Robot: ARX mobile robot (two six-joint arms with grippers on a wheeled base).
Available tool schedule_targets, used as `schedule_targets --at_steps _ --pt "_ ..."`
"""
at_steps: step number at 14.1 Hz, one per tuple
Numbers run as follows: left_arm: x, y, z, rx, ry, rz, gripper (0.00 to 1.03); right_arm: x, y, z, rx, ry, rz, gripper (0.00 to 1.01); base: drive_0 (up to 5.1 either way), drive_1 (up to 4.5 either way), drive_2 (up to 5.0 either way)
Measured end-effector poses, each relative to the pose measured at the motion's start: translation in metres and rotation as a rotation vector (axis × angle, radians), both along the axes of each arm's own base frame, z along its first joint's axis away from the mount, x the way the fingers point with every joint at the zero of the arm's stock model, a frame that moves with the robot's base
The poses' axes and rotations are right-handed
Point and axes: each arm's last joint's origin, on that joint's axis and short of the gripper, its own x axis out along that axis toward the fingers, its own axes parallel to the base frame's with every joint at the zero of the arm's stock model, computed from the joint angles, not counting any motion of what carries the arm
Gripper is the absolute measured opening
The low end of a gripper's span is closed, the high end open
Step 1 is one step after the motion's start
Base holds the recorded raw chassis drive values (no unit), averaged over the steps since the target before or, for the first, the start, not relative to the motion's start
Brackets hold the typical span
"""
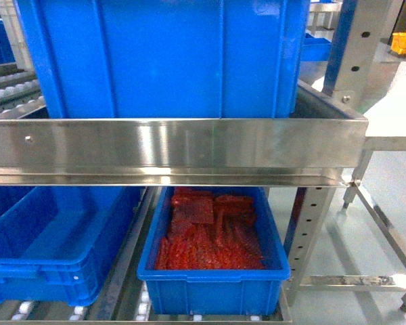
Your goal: Sort blue parts and orange caps into right shelf containers
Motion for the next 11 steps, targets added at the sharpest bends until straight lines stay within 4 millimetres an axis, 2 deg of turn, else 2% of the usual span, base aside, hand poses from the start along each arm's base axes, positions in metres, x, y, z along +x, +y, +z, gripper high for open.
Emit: schedule_targets --at_steps 11 --pt "0.0000 0.0000 0.0000 0.000 0.000 0.000 0.41 0.0000 0.0000 -0.0003 0.000 0.003 0.000 0.44 -5.0 2.47 2.5"
